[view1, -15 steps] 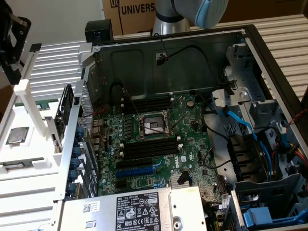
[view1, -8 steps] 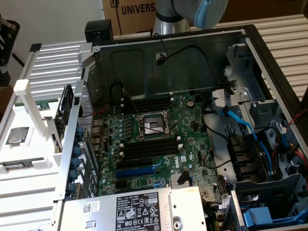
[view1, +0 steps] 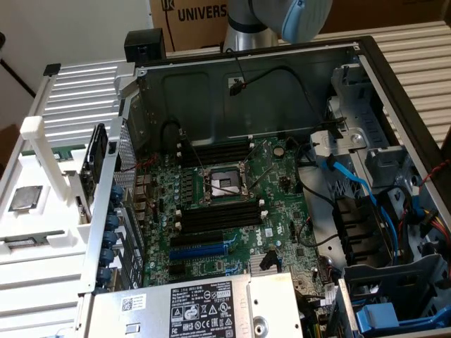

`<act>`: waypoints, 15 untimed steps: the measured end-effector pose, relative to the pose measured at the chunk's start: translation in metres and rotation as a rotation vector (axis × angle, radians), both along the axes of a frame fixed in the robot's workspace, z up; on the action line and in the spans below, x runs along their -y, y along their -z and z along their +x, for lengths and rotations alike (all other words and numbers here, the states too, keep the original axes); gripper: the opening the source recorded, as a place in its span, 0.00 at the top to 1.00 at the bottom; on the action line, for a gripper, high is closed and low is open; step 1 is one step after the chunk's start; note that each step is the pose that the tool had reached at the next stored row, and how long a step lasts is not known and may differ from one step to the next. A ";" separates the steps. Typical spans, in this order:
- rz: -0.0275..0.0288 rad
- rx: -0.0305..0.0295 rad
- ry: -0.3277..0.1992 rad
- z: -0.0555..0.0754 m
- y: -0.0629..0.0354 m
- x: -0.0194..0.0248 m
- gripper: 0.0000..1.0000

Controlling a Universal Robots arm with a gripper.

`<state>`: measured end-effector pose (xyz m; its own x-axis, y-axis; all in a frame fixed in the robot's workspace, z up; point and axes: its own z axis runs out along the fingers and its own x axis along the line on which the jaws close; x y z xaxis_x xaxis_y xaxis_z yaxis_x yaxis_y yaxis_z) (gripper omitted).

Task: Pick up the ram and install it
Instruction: 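Reach for the ram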

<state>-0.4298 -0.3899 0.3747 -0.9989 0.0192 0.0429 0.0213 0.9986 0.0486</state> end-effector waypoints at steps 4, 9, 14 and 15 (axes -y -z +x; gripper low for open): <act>0.0000 0.0000 0.000 -0.018 0.0019 -0.0070 0.90; -0.0010 0.0015 0.000 -0.034 0.0081 -0.0192 0.90; -0.0029 0.0028 -0.002 -0.040 0.0114 -0.0279 0.90; -0.0029 0.0029 -0.002 -0.040 0.0115 -0.0279 0.90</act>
